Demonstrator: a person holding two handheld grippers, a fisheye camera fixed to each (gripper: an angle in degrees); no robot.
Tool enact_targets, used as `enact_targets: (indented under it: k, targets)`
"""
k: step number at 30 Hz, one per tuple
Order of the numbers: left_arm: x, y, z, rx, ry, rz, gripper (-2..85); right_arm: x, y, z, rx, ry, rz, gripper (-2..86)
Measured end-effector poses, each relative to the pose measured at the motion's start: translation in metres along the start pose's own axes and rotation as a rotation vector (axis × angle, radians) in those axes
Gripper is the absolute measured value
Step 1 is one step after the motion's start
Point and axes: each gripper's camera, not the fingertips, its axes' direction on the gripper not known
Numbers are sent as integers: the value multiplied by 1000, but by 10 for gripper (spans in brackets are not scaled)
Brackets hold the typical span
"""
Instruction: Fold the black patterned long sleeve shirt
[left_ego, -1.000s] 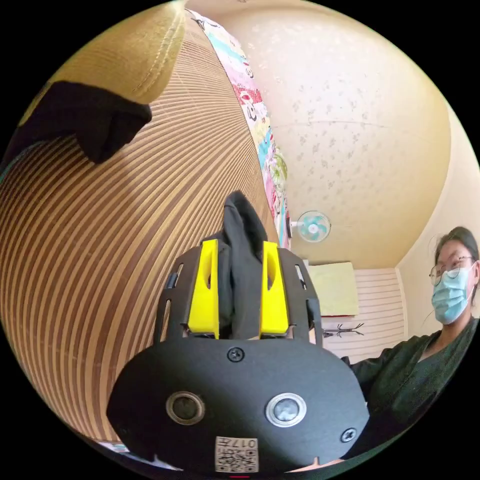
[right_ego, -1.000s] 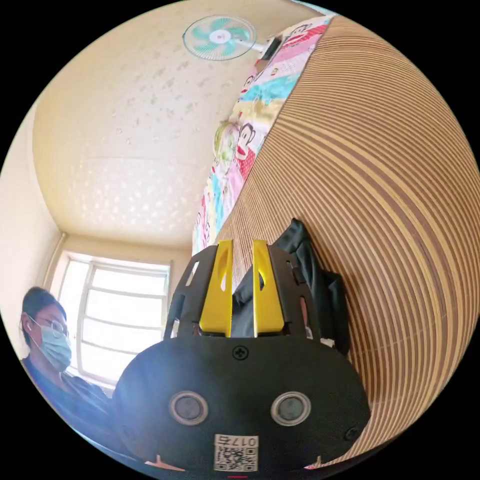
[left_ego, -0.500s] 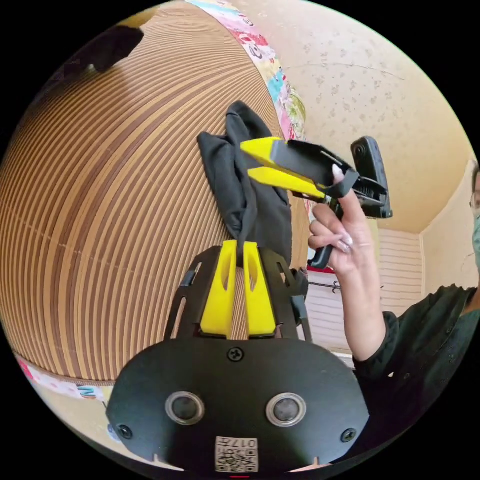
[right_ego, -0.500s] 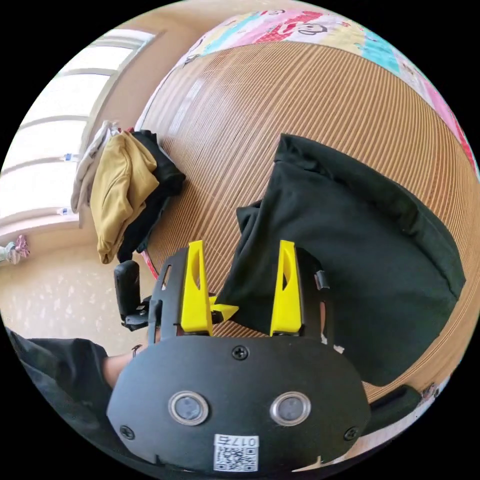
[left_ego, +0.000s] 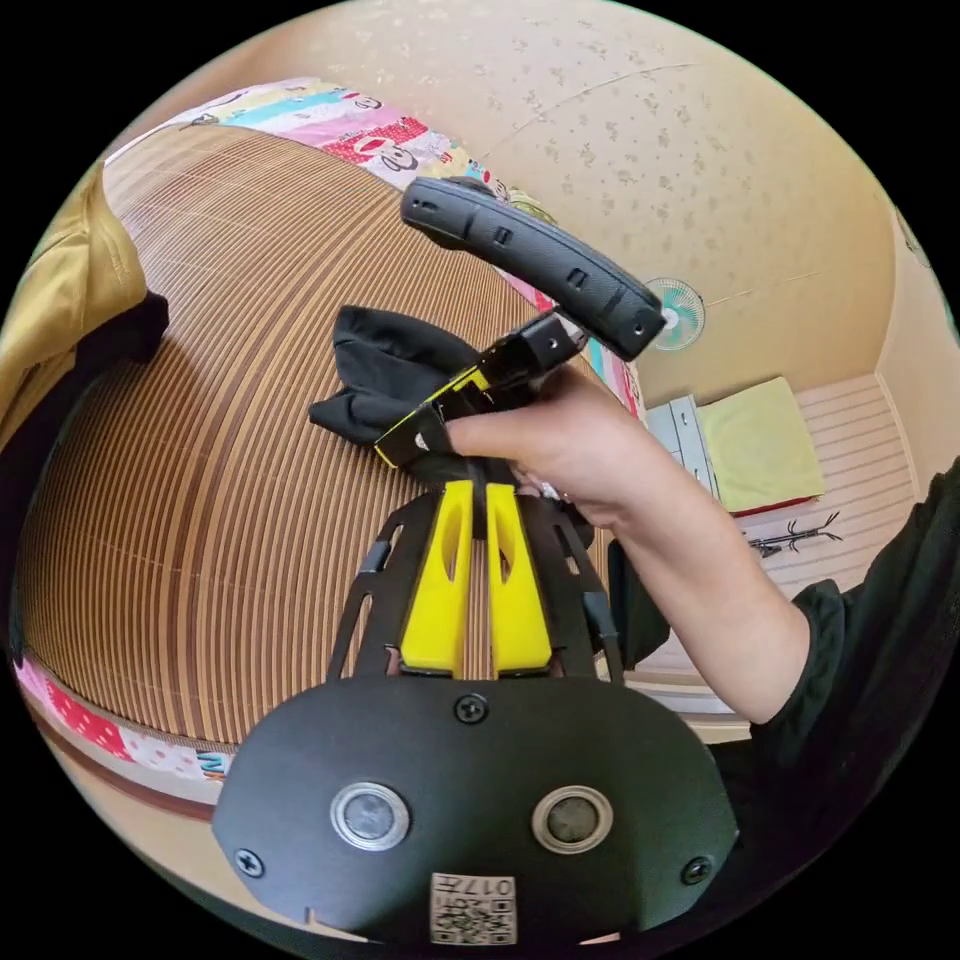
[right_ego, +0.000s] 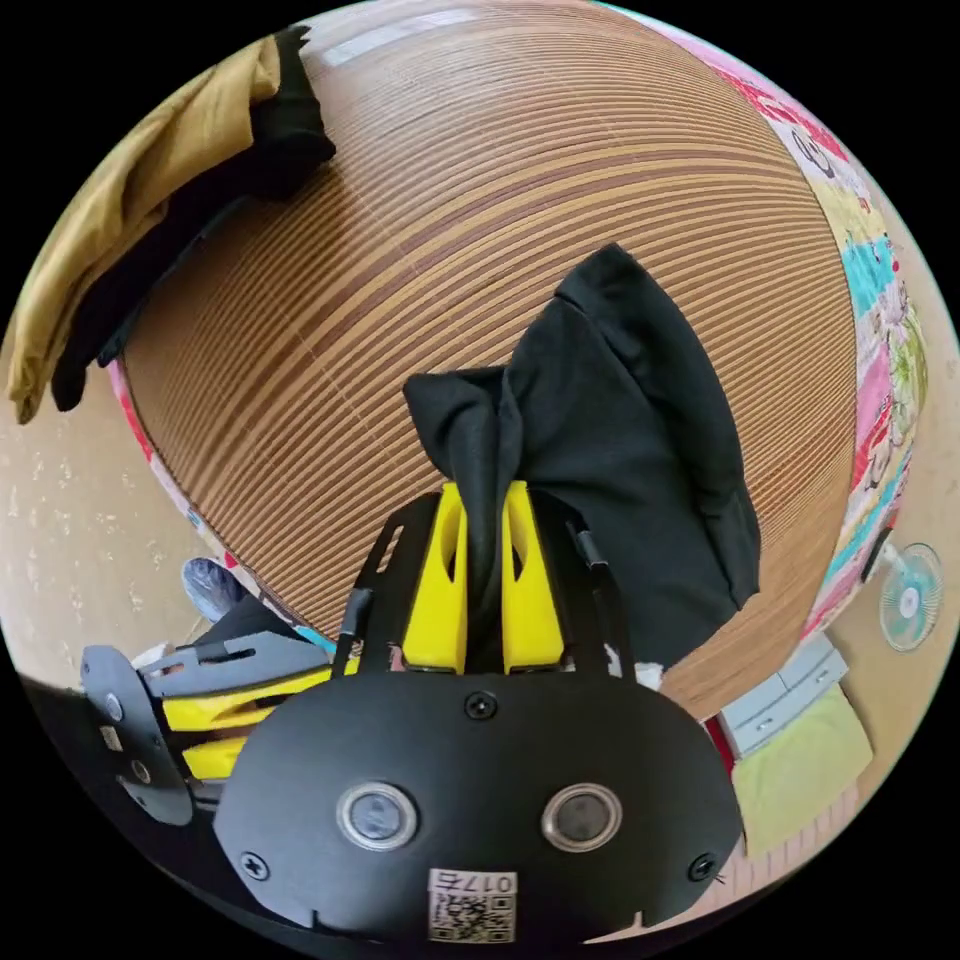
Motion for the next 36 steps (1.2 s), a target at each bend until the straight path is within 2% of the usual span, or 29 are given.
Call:
enact_targets:
  k: [3, 4, 5, 8, 12, 14, 16, 20, 23, 25, 28, 32, 36]
  targets:
    - [19, -4, -9, 75, 35, 30, 77, 62, 55, -36, 321, -333, 29, 57]
    - [22, -5, -10, 86, 50, 30, 84, 97, 85, -43, 461, -500, 64, 55]
    - [26, -8, -10, 99, 81, 35, 98, 135, 117, -42, 588, -673, 99, 53]
    - [36, -16, 8, 67, 87, 53, 104, 219, 200, -16, 862, -957, 139, 51]
    - [40, -27, 58, -34, 141, 40, 116, 283, 294, 45, 1077, -1066, 235, 52]
    - [43, -32, 82, -75, 149, 35, 121, 302, 345, 95, 1142, -1087, 376, 54]
    - [47, -37, 106, -119, 155, 34, 125, 309, 375, 134, 1151, -1094, 512, 57]
    - [58, -46, 152, -204, 100, 33, 137, 320, 422, 208, 1048, -1153, 815, 80]
    - [64, -54, 179, -263, 85, 12, 149, 321, 451, 224, 1138, -1196, 877, 123]
    - [70, -59, 196, -305, 97, 18, 159, 323, 457, 225, 1127, -1196, 854, 136]
    - [81, -64, 233, -459, 117, 8, 163, 328, 443, 221, 1041, -1215, 731, 143]
    - [101, -66, 256, -644, 144, 0, 114, 331, 410, 213, 889, -1231, 575, 133]
    - [128, -56, 215, -667, 165, 9, 76, 312, 392, 207, 737, -1327, 469, 107]
